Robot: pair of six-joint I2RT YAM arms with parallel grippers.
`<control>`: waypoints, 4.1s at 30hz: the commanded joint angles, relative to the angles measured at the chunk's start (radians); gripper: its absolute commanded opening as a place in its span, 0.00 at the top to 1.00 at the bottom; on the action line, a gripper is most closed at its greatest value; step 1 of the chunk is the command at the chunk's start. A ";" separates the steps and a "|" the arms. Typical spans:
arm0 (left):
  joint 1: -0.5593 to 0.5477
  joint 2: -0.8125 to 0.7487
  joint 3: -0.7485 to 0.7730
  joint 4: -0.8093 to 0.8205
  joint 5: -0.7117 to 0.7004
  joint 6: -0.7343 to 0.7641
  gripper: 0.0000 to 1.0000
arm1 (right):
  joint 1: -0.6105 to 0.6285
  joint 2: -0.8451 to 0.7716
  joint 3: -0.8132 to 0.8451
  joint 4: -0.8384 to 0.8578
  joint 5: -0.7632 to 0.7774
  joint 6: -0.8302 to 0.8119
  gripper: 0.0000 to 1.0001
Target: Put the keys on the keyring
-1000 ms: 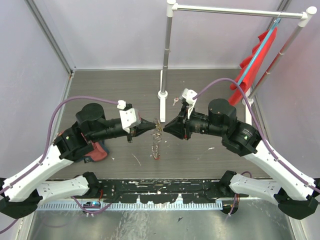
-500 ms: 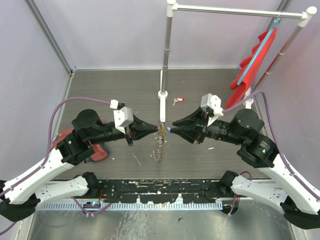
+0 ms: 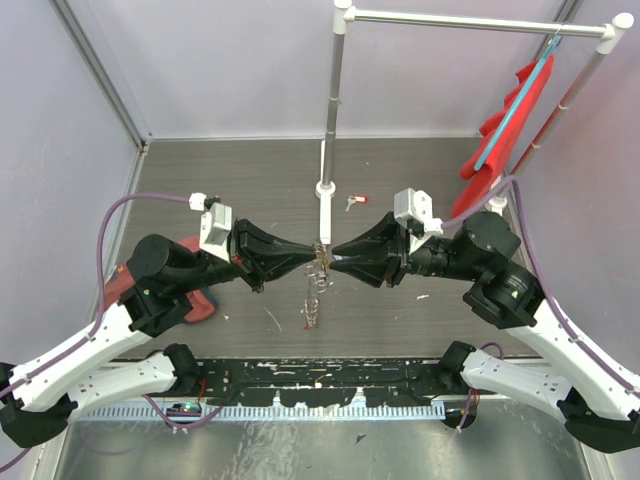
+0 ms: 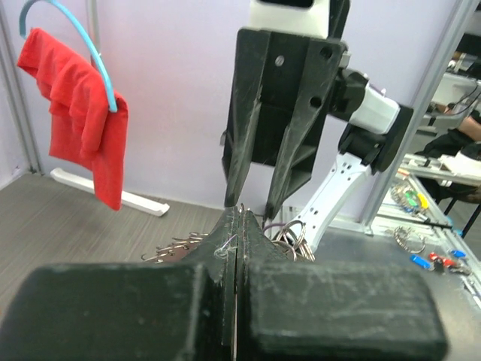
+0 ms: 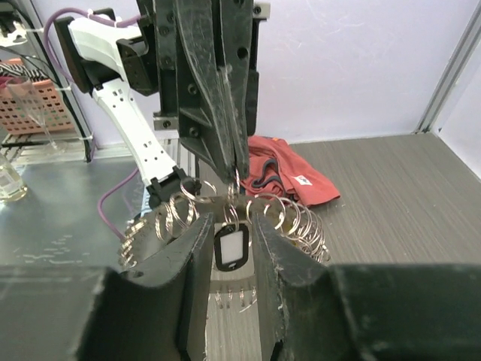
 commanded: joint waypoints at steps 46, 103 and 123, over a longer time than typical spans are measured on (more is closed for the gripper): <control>0.001 0.051 0.043 0.104 0.069 -0.053 0.83 | -0.002 0.045 0.071 -0.009 -0.025 0.024 0.99; 0.001 0.163 0.216 -0.522 0.172 0.376 0.65 | 0.014 0.425 0.585 -0.994 0.007 -0.216 0.99; -0.001 0.230 0.276 -0.611 0.222 0.443 0.67 | 0.017 0.419 0.567 -0.939 -0.035 -0.225 0.99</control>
